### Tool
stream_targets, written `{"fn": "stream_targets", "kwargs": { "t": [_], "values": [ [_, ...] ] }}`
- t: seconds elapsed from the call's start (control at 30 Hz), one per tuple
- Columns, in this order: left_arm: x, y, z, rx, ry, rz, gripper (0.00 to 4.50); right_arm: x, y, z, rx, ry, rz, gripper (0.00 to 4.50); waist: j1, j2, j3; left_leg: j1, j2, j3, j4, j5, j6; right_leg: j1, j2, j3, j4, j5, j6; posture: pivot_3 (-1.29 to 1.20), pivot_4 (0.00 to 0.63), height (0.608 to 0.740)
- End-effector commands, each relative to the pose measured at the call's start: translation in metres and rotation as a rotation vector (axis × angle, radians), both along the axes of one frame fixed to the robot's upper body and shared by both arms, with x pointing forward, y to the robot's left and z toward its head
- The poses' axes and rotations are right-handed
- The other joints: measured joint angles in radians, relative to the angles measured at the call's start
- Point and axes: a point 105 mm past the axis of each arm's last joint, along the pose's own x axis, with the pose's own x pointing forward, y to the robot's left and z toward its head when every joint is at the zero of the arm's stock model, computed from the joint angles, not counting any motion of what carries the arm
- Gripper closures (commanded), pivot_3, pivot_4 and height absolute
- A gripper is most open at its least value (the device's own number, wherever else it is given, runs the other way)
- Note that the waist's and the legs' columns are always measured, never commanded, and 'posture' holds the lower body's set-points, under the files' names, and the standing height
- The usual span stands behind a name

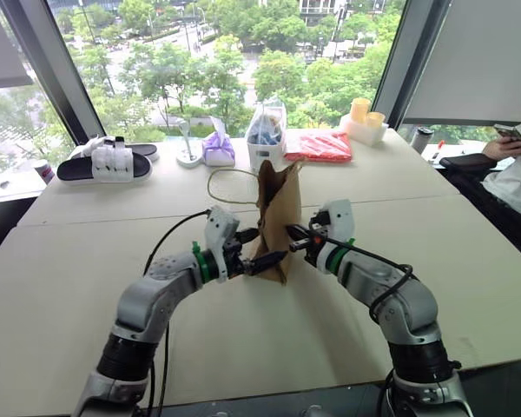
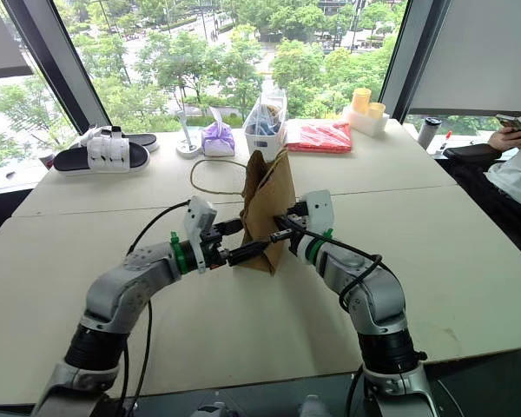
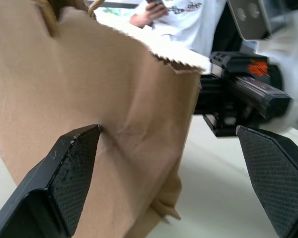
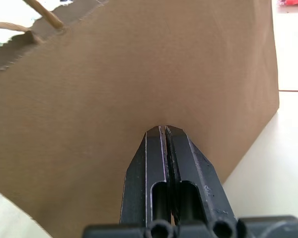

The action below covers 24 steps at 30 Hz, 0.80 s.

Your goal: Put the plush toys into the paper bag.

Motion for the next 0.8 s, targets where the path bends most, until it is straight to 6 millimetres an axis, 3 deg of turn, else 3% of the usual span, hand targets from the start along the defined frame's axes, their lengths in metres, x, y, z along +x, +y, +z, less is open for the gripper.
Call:
{"fn": "stream_targets", "kwargs": {
  "t": [0.03, 0.07, 0.17, 0.4, 0.53, 0.6, 0.67, 0.8],
  "values": [
    [0.001, -0.006, 0.012, -0.025, -0.056, 0.055, 0.0, -0.003, 0.004, 0.012, 0.016, -0.053, 0.015, 4.45, 0.0, 0.0, 0.0, 0.0, 0.0, 0.0, 0.0, 0.0, 0.0, 0.0, 0.0, 0.0, 0.0, 0.0, 0.0, 0.0, 0.15, 0.74],
    [0.002, -0.006, 0.012, -0.03, -0.054, 0.071, 0.0, -0.003, 0.003, 0.012, 0.015, -0.053, 0.013, 4.45, 0.0, 0.0, 0.0, 0.0, 0.0, 0.0, 0.0, 0.0, 0.0, 0.0, 0.0, 0.0, 0.0, 0.0, 0.0, 0.0, 0.15, 0.74],
    [0.002, -0.006, 0.012, -0.071, -0.047, 0.103, 0.88, -0.005, 0.002, 0.012, 0.011, -0.055, 0.008, 4.5, 0.0, 0.0, 0.0, 0.0, 0.0, 0.0, 0.0, 0.0, 0.0, 0.0, 0.0, 0.0, 0.0, 0.0, 0.0, 0.0, 0.15, 0.74],
    [0.011, 0.001, 0.006, -0.051, -0.035, 0.173, 4.37, -0.008, -0.006, 0.015, 0.018, -0.063, -0.021, 4.5, 0.001, 0.0, 0.0, 0.0, 0.0, 0.0, 0.0, 0.0, 0.0, 0.0, 0.0, 0.0, 0.0, 0.0, 0.0, 0.0, 0.15, 0.74],
    [0.013, 0.001, 0.007, -0.054, -0.038, 0.171, 4.45, -0.009, -0.008, 0.017, 0.02, -0.068, -0.028, 4.5, 0.0, 0.0, 0.0, 0.0, 0.0, 0.0, 0.0, 0.0, 0.0, 0.0, 0.0, 0.0, 0.0, 0.0, 0.0, 0.0, 0.15, 0.74],
    [0.02, 0.006, 0.011, -0.051, -0.059, 0.144, 4.45, -0.014, -0.019, 0.024, 0.013, -0.089, -0.053, 4.5, 0.002, 0.0, 0.0, 0.0, 0.0, 0.0, 0.0, 0.0, 0.0, 0.0, 0.0, 0.0, 0.0, 0.0, 0.0, 0.0, 0.15, 0.74],
    [0.021, 0.009, 0.024, -0.017, -0.095, -0.04, 4.45, -0.035, -0.048, 0.042, -0.014, -0.151, -0.063, 4.5, 0.009, 0.0, 0.0, -0.001, 0.0, 0.0, 0.0, 0.0, 0.0, 0.0, 0.0, -0.001, 0.0, 0.0, 0.0, 0.0, 0.15, 0.74],
    [0.028, 0.014, 0.039, 0.024, -0.101, -0.264, 4.45, -0.071, -0.071, 0.054, -0.085, -0.194, -0.022, 4.5, 0.02, 0.0, 0.0, -0.003, -0.001, 0.0, 0.002, -0.001, 0.002, 0.001, 0.0, -0.003, -0.003, 0.0, 0.0, 0.0, 0.15, 0.74]
  ]
}}
